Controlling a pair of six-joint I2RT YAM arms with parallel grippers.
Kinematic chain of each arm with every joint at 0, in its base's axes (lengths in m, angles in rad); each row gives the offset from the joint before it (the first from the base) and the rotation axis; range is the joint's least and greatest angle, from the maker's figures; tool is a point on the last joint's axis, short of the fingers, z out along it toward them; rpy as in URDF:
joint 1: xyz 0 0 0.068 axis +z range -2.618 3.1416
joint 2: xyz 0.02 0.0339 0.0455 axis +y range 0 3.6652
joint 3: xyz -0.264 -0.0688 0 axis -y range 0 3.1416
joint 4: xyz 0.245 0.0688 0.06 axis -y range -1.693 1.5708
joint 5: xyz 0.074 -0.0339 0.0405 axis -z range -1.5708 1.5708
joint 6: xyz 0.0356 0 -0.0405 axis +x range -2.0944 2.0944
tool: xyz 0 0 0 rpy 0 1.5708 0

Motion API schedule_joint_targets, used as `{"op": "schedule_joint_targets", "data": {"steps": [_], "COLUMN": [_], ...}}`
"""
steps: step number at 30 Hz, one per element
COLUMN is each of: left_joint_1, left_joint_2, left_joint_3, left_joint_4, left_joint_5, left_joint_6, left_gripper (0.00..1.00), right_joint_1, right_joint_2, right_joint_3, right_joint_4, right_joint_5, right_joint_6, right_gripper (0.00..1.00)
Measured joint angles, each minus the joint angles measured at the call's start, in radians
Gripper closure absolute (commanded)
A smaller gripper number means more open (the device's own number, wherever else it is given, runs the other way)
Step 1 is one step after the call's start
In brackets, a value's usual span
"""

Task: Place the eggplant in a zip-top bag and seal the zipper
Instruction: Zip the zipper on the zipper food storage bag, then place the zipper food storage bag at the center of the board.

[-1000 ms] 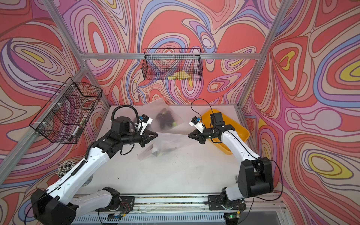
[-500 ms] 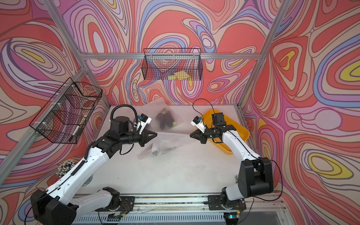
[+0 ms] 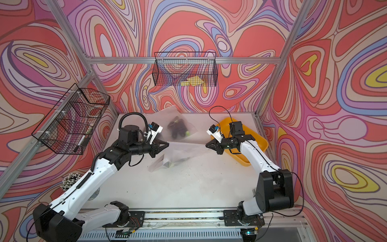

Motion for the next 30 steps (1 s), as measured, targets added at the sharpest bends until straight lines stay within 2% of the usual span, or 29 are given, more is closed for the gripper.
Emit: {"op": "schedule_joint_targets", "data": {"steps": [4,6,9,15,19,22,24,28,30], "left_joint_1": [0.005,0.018,0.015,-0.076,-0.141,-0.179,-0.208,-0.269,-0.275], "left_joint_2": [0.012,0.016,0.021,0.063,0.116,0.162,0.201,0.290,0.297], "left_joint_3": [0.000,0.000,0.009,0.028,0.025,0.025,0.027,0.033,0.019], "left_joint_4": [0.001,0.001,0.000,-0.002,0.007,0.011,0.012,0.013,0.045], "left_joint_5": [0.008,0.006,0.003,-0.028,0.001,0.102,0.175,0.262,0.269], "left_joint_6": [-0.001,-0.002,0.000,0.008,-0.004,-0.017,-0.030,-0.058,-0.090], "left_gripper": [1.00,1.00,1.00,1.00,1.00,0.79,0.71,0.44,0.42], "right_joint_1": [-0.008,-0.028,-0.047,-0.047,-0.047,-0.047,-0.047,-0.047,-0.042], "right_joint_2": [-0.001,-0.002,-0.029,-0.152,-0.130,-0.093,-0.079,-0.065,-0.065], "right_joint_3": [0.000,-0.001,-0.016,-0.056,0.012,0.058,0.064,0.059,0.047], "right_joint_4": [0.008,0.009,0.053,0.303,0.414,0.450,0.465,0.473,0.478], "right_joint_5": [0.003,0.019,0.029,0.129,0.252,0.326,0.362,0.389,0.393], "right_joint_6": [0.022,0.040,0.075,0.278,0.400,0.459,0.489,0.544,0.567], "right_gripper": [0.79,0.66,0.59,0.55,0.56,0.56,0.56,0.54,0.54]}}
